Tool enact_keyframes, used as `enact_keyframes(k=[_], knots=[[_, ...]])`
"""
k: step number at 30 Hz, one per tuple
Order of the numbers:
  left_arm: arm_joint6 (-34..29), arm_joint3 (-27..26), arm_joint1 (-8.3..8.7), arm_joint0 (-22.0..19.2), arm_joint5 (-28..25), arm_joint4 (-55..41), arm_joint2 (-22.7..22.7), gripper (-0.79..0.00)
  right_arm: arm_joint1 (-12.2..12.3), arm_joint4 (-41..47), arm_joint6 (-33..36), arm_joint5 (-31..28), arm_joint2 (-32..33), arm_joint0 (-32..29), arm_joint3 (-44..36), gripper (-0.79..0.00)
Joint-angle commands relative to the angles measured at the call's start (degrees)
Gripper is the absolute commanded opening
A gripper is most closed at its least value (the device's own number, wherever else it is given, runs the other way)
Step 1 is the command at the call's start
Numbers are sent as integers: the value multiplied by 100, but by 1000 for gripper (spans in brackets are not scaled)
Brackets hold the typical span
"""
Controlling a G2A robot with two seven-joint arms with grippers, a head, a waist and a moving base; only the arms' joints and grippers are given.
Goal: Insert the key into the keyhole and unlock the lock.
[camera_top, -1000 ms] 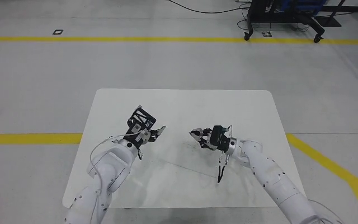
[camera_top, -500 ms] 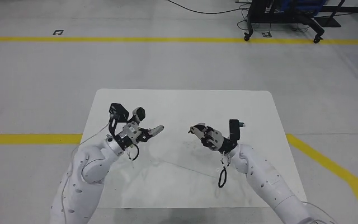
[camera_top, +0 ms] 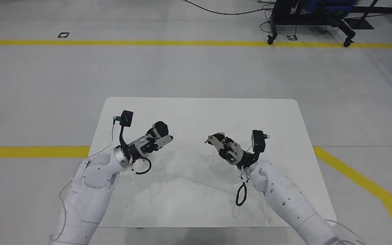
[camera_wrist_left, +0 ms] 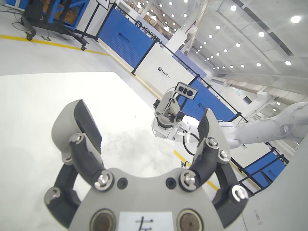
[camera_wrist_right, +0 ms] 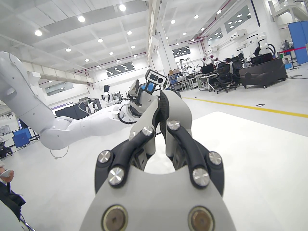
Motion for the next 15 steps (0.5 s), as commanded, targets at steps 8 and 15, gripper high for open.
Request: enact_keyframes(k=[8, 15], knots=[[-672, 139, 78, -273, -775, -553, 197, 0, -198, 3059, 1601, 0, -1039, 427, 181, -785], [-943, 276, 135, -375, -612, -728, 344, -305, -296, 4311, 2495, 0, -1445, 852, 462, -785]])
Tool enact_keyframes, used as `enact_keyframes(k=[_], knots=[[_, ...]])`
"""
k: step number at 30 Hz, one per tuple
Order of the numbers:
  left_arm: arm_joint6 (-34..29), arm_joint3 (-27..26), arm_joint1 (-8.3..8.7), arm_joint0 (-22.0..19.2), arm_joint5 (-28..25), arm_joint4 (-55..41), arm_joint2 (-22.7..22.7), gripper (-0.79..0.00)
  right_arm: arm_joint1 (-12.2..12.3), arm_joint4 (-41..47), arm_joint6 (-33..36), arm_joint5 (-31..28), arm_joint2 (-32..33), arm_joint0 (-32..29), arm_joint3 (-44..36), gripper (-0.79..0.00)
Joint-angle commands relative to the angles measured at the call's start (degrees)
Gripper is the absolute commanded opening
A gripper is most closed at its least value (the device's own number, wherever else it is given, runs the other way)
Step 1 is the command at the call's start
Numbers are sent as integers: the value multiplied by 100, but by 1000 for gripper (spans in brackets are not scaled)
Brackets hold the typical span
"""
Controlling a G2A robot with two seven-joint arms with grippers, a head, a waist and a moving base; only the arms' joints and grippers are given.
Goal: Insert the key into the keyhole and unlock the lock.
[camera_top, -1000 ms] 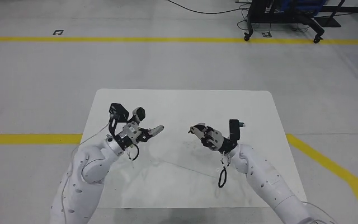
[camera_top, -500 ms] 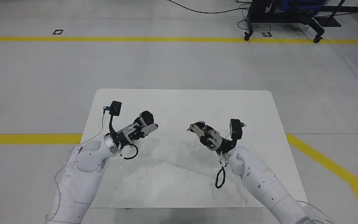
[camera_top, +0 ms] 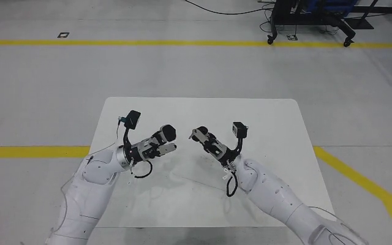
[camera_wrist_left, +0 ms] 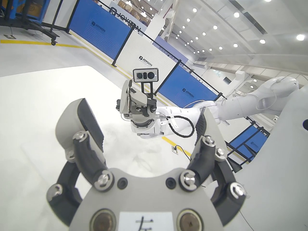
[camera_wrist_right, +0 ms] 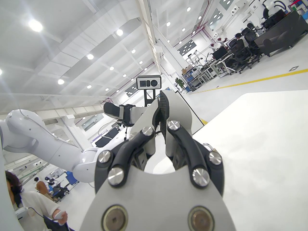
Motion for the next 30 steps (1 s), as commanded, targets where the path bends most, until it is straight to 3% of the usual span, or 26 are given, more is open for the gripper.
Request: enact_keyframes(k=[1, 5, 13, 22, 27, 30], knots=[[-73, 42, 6, -60, 117, 47, 81, -385, -21, 177, 145, 0, -43, 68, 45, -785], [-173, 123, 1, -189, 377, 140, 310, -440, -54, 312, 293, 0, -63, 155, 94, -785], [-107, 287, -9, -328, 732, -49, 552, -440, -105, 198, 317, 0, -53, 170, 169, -785], [66, 327, 14, -368, 863, 126, 592, -551, -159, 159, 359, 0, -62, 200, 235, -785], [145, 319, 29, -372, 861, 206, 605, -785, -178, 94, 395, 0, -47, 226, 294, -785], [231, 315, 39, -360, 866, 247, 593, -785, -180, -8, 360, 0, -9, 229, 334, -785]])
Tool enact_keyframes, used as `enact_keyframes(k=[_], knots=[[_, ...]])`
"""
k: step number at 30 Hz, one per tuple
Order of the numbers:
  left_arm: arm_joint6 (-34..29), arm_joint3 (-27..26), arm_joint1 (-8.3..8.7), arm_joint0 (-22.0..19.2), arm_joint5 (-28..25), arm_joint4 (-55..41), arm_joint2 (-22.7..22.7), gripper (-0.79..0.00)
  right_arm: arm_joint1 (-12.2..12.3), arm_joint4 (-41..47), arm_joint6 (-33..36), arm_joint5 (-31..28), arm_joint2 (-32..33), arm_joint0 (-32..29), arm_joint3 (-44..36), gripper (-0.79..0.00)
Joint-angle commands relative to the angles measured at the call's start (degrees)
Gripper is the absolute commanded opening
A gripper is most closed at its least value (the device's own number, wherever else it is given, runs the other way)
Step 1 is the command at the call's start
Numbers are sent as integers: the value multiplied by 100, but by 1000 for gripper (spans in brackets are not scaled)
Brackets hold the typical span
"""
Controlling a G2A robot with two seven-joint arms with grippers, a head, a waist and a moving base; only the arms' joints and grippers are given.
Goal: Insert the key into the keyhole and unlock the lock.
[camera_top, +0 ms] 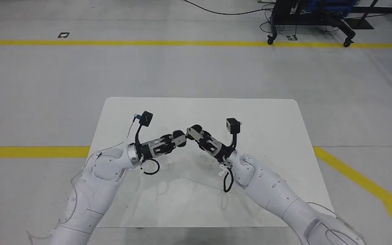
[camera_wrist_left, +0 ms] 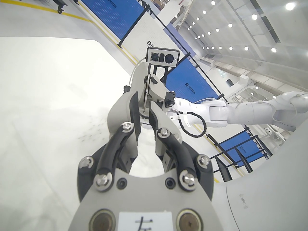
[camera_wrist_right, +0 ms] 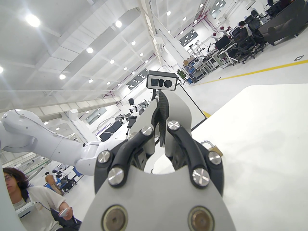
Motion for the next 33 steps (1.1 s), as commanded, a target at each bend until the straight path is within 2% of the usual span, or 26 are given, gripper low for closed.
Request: enact_keyframes(k=[1, 25, 26, 27, 28, 33], knots=[[52, -7, 7, 8, 11, 35, -8, -785, 2, -72, -36, 0, 28, -6, 18, -785], [331, 10, 73, 32, 2, -39, -29, -785, 15, -181, 19, 0, 24, -82, -35, -785], [343, 12, 75, 34, -4, -36, -27, -785, 16, -172, 56, 0, 21, -74, -22, -751], [368, 16, 78, 34, 3, -9, -35, -785, 17, -156, 78, 0, 20, -69, -21, -129], [386, 8, 81, 37, 6, 22, -34, -785, 17, -141, 99, 0, 20, -67, -21, 0], [468, 2, 91, 55, -15, 54, -37, -785, 18, -132, 109, 0, 21, -67, -26, 0]])
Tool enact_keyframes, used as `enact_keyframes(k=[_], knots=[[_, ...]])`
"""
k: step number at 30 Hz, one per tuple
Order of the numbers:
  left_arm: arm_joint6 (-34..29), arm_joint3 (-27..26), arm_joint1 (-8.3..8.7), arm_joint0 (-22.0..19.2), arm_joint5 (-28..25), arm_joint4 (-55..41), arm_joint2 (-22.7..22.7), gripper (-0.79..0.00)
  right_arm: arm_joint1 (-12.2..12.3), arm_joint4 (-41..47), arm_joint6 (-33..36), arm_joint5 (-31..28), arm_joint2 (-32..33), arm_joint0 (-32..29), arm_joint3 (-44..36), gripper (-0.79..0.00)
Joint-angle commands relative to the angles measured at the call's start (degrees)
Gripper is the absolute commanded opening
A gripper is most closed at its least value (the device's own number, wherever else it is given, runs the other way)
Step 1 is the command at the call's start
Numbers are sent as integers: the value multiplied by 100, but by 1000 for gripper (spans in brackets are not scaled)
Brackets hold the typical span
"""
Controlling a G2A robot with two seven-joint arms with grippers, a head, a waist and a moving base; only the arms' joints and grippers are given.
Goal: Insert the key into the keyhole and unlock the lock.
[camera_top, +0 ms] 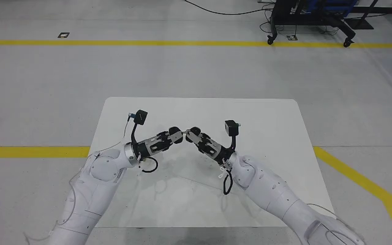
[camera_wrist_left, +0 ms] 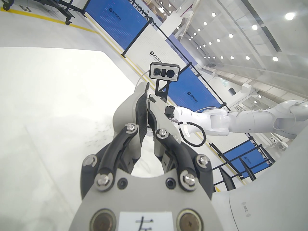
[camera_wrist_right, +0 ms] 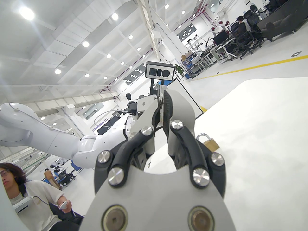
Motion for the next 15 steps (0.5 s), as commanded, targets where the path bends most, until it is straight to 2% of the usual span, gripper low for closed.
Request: enact_keyframes(k=[1, 5, 7, 15], knots=[[28, 1, 5, 9, -29, -17, -9, -785, 0, -1, -1, 0, 0, 0, 0, 0], [134, 23, 13, 40, -127, -199, -54, -785, 0, -1, -1, 0, 0, 0, 0, 0], [292, 92, 8, 95, -5, -425, -82, -785, 0, -1, -1, 0, 0, 0, 0, 0], [292, 32, 9, 106, 62, -385, -66, -785, 0, -1, -1, 0, 0, 0, 0, 0]])
